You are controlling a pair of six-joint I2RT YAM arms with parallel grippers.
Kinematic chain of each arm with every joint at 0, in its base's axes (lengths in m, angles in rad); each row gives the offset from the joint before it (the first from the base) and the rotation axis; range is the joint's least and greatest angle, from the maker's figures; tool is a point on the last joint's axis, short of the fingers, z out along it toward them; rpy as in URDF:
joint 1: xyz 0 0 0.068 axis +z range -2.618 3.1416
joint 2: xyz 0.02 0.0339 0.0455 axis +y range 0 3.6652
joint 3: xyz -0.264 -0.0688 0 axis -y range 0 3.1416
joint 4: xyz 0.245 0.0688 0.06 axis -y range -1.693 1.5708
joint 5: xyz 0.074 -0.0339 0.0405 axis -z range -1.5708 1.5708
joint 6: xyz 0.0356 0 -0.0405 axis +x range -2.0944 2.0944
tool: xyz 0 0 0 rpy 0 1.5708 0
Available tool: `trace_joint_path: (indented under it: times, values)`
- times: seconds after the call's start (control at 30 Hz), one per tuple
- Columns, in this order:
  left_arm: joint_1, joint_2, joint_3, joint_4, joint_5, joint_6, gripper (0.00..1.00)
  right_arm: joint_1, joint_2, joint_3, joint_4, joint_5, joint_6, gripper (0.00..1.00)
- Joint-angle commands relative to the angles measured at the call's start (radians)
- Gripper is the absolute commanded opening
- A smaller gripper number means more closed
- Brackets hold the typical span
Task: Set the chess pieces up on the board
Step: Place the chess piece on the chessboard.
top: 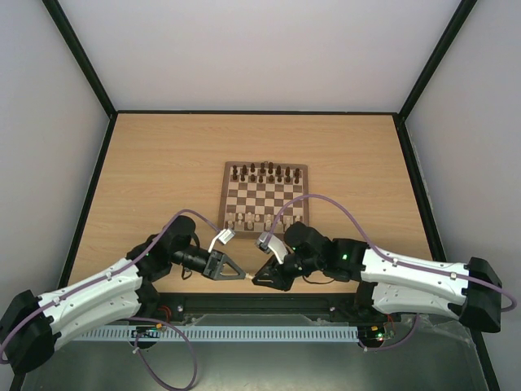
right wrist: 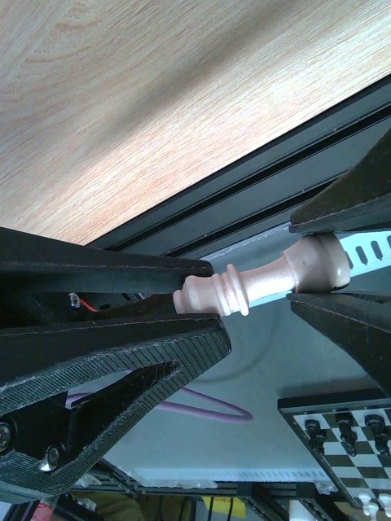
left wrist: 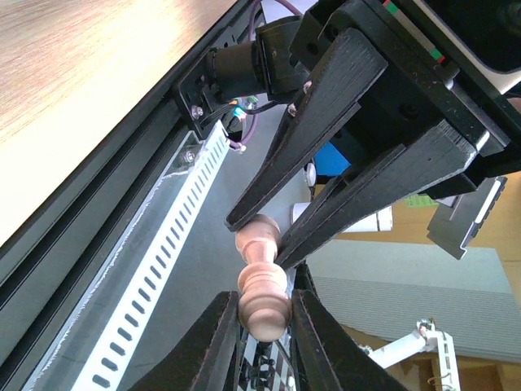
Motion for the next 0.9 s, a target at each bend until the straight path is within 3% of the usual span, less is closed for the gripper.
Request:
trace_joint_path:
  times: [0.0, 0.23, 0.37, 0.6, 0.67, 0.87]
  values:
    - [0.003, 0.009, 0.005, -0.016, -0.002, 0.006, 0.2, 0.008, 0.012, 0.034, 0.003, -0.018, -0.01, 0.15]
    - [0.004, 0.015, 0.01, -0.032, -0.016, 0.018, 0.19, 0.008, 0.02, 0.036, 0.006, -0.019, -0.014, 0.15]
    - [0.003, 0.026, 0.024, -0.07, -0.039, 0.048, 0.05, 0.008, 0.02, 0.035, 0.004, -0.016, -0.014, 0.16]
    - [0.003, 0.041, 0.045, -0.092, -0.07, 0.069, 0.05, 0.008, 0.01, 0.032, 0.001, 0.006, -0.011, 0.26]
    - [0.004, 0.044, 0.051, -0.106, -0.082, 0.08, 0.05, 0.008, 0.004, 0.032, -0.004, 0.019, -0.009, 0.34]
    - [0.007, 0.06, 0.097, -0.202, -0.13, 0.145, 0.06, 0.008, -0.053, 0.036, -0.052, 0.166, 0.024, 0.81]
